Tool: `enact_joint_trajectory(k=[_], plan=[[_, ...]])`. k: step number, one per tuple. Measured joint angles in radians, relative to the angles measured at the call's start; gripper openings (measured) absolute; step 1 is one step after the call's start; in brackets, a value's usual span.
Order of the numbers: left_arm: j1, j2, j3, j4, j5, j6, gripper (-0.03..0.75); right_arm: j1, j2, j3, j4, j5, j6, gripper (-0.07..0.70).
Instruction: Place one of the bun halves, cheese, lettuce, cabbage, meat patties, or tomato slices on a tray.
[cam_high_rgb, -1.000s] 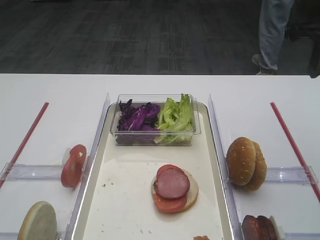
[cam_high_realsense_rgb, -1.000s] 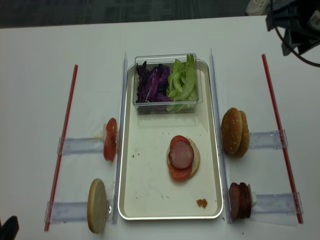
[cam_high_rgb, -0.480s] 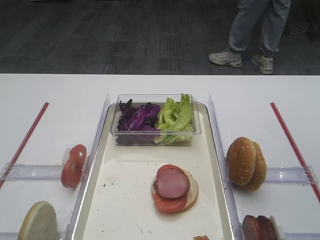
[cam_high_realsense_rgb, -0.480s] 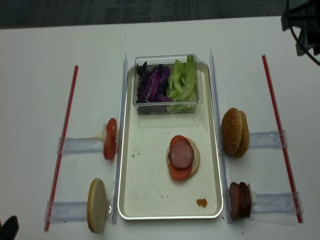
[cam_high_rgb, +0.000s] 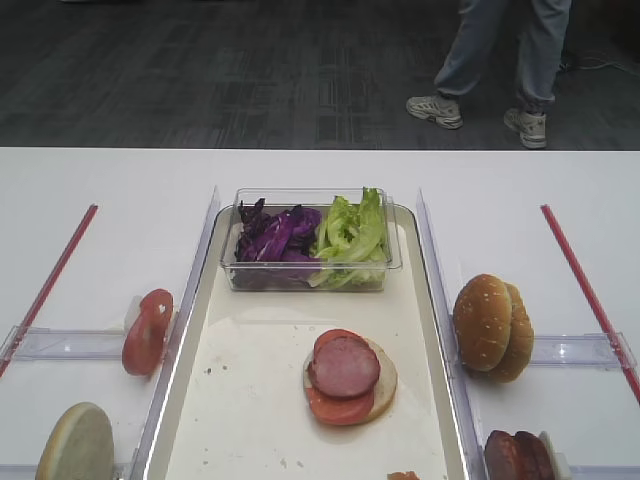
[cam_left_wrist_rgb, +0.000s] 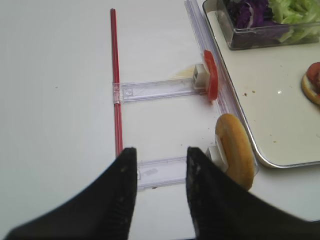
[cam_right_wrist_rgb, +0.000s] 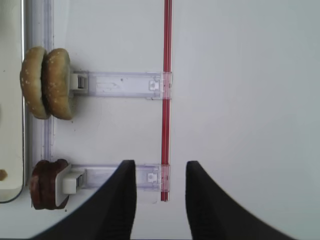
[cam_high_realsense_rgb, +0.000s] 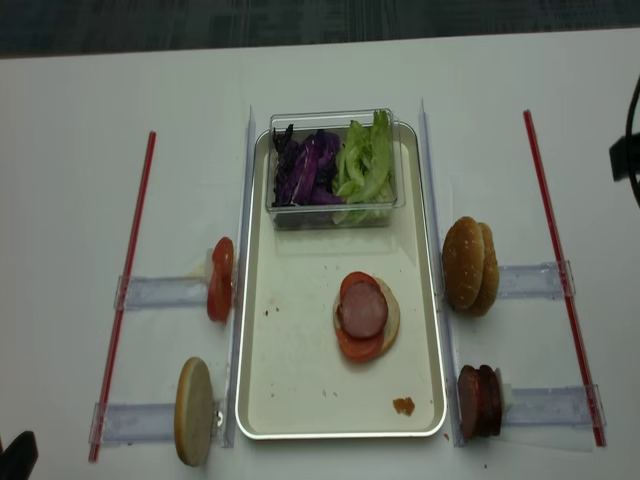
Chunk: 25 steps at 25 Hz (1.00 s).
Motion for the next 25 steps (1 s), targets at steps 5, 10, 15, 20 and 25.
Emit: enact_joint_trajectory(k=[5, 10, 15, 20, 25], plan=[[0.0, 0.0, 0.0, 0.0, 0.0, 0.0, 0.234, 0.0, -0.197, 0.113, 0.002, 0.004, -0.004, 0.275], [0.0, 0.0, 0.0, 0.0, 0.0, 0.0, 0.234, 0.0, -0.401, 0.225, 0.002, 0.01, -0.008, 0.275], [0.0, 0.0, 0.0, 0.0, 0.0, 0.0, 0.234, 0.0, -0.605, 0.331, 0.004, 0.021, -0.008, 0.275], [0.0, 0.0, 0.0, 0.0, 0.0, 0.0, 0.234, 0.0, -0.766, 0.394, 0.02, 0.027, -0.008, 0.275], [0.0, 0.0, 0.0, 0.0, 0.0, 0.0, 0.234, 0.0, -0.889, 0.396, 0.02, 0.031, -0.01, 0.272]])
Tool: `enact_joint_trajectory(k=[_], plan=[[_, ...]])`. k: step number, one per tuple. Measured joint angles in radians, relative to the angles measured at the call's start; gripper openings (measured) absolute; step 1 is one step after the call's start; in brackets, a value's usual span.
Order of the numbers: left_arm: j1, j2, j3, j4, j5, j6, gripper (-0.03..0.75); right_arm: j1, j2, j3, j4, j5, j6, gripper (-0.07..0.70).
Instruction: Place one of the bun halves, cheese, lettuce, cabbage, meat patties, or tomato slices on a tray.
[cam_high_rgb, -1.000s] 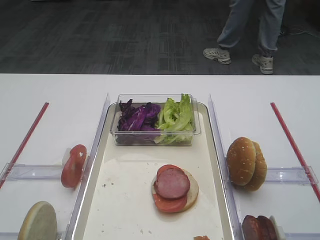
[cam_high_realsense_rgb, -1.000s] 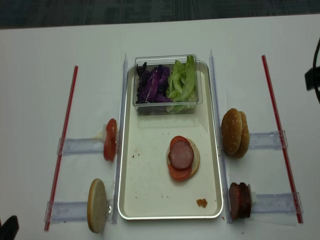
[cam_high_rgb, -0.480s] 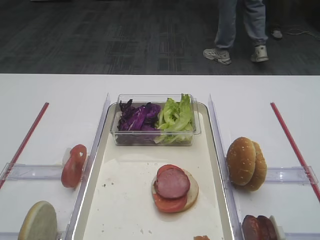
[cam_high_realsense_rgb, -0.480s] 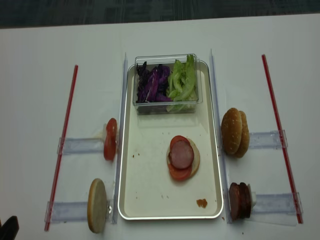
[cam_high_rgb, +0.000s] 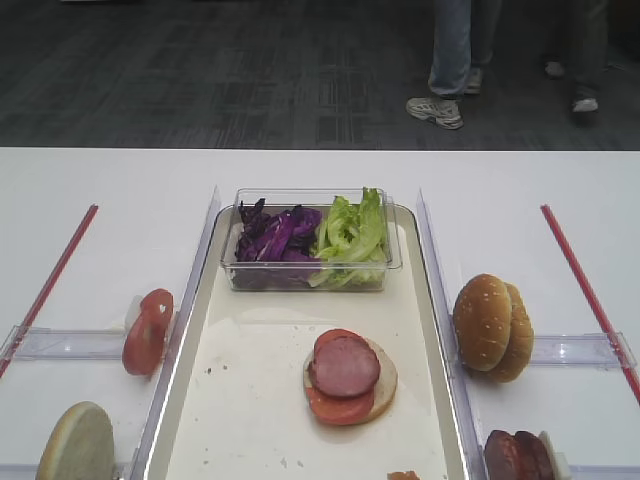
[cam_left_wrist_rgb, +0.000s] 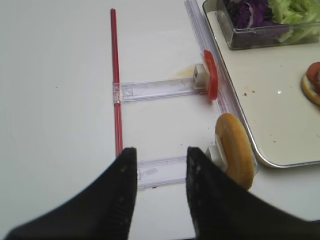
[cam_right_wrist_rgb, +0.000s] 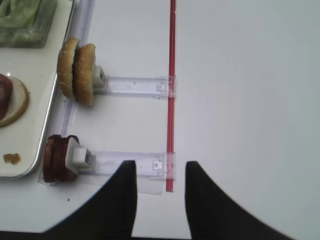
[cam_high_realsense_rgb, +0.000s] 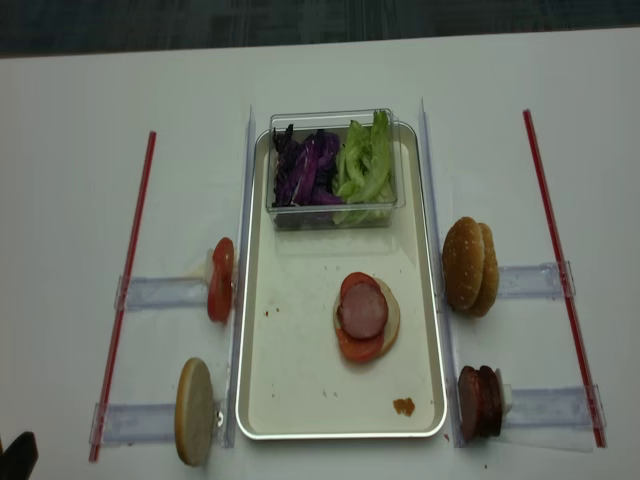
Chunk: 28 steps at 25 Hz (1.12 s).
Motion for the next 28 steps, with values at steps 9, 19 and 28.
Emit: enact_joint_trajectory(k=[9, 19, 28], plan=[[0.0, 0.0, 0.0, 0.0, 0.0, 0.0, 0.232, 0.0, -0.189, 0.0, 0.0, 0.006, -0.019, 0.265], [0.0, 0.0, 0.0, 0.0, 0.0, 0.0, 0.228, 0.0, -0.233, 0.055, 0.008, 0.012, -0.023, 0.264], [0.0, 0.0, 0.0, 0.0, 0.0, 0.0, 0.225, 0.0, -0.233, 0.119, 0.031, 0.013, -0.025, 0.263]])
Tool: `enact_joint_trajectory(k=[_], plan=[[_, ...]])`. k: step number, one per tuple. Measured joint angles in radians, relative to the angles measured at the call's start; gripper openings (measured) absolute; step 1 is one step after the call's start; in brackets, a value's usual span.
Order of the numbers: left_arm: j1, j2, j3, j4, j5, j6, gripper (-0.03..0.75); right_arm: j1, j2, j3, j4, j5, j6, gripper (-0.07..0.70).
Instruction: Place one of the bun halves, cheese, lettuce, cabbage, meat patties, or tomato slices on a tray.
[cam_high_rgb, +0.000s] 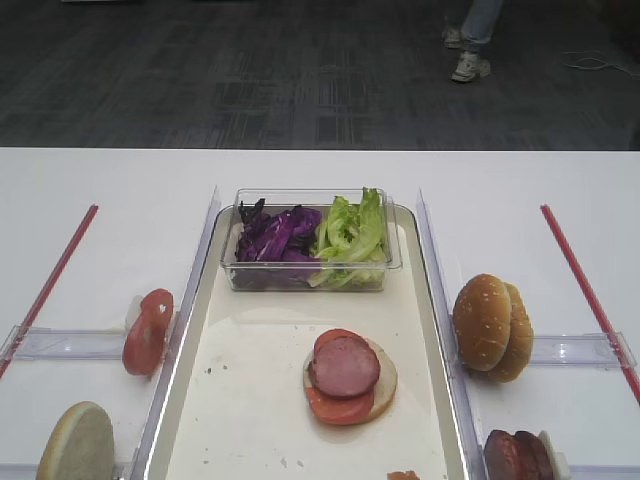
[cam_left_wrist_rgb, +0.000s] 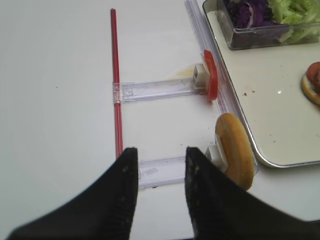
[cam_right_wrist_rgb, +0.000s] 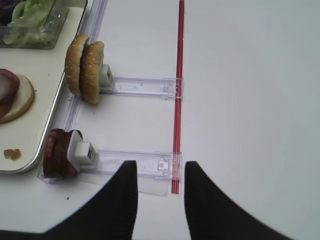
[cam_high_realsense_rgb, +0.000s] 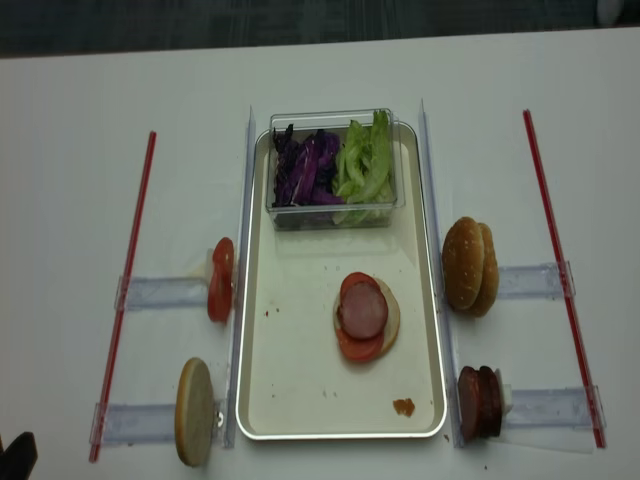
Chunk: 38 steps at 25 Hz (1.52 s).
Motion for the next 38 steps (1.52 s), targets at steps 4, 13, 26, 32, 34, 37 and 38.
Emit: enact_joint_trajectory(k=[4, 13, 26, 32, 34, 37, 38], plan=[[0.0, 0.0, 0.0, 0.0, 0.0, 0.0, 0.225, 0.0, 0.0, 0.008, -0.002, -0.044, 0.0, 0.263], [0.0, 0.0, 0.0, 0.0, 0.0, 0.0, 0.225, 0.0, 0.0, 0.05, -0.004, -0.144, 0.0, 0.263], [0.0, 0.0, 0.0, 0.0, 0.0, 0.0, 0.225, 0.0, 0.0, 0.05, -0.004, -0.148, 0.0, 0.263], [0.0, 0.0, 0.0, 0.0, 0.0, 0.0, 0.225, 0.0, 0.0, 0.05, -0.004, -0.148, 0.0, 0.263], [0.0, 0.0, 0.0, 0.0, 0.0, 0.0, 0.225, 0.0, 0.0, 0.05, -0.004, -0.148, 0.0, 0.263], [0.0, 0.0, 0.0, 0.0, 0.0, 0.0, 0.225, 0.0, 0.0, 0.05, -0.004, -0.148, 0.0, 0.263], [0.0, 0.0, 0.0, 0.0, 0.0, 0.0, 0.225, 0.0, 0.0, 0.05, -0.004, -0.148, 0.0, 0.263]])
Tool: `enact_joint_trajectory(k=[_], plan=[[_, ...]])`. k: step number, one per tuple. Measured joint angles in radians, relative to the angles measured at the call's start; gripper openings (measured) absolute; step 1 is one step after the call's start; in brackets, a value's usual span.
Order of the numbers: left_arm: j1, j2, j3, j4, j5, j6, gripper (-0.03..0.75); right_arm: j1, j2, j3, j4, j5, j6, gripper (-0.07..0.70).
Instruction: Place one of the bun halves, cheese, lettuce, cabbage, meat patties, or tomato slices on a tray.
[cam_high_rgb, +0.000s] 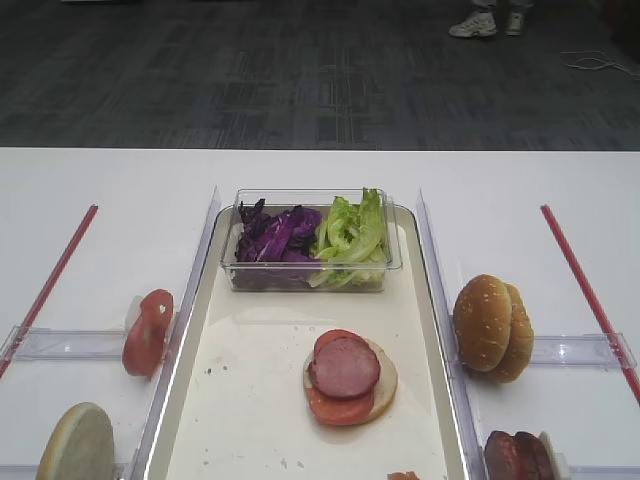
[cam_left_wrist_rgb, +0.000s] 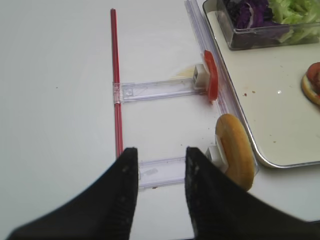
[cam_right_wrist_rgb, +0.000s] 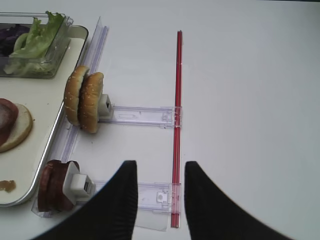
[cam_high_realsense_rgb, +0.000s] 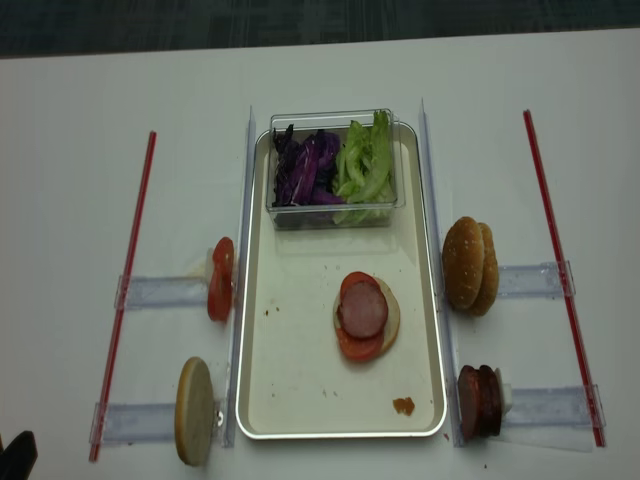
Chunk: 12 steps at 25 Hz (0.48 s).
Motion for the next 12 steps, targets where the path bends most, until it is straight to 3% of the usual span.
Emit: enact_joint_trajectory(k=[12], plan=[[0.0, 0.0, 0.0, 0.0, 0.0, 0.0, 0.225, 0.0, 0.0, 0.0, 0.0, 0.0, 0.0, 0.263]])
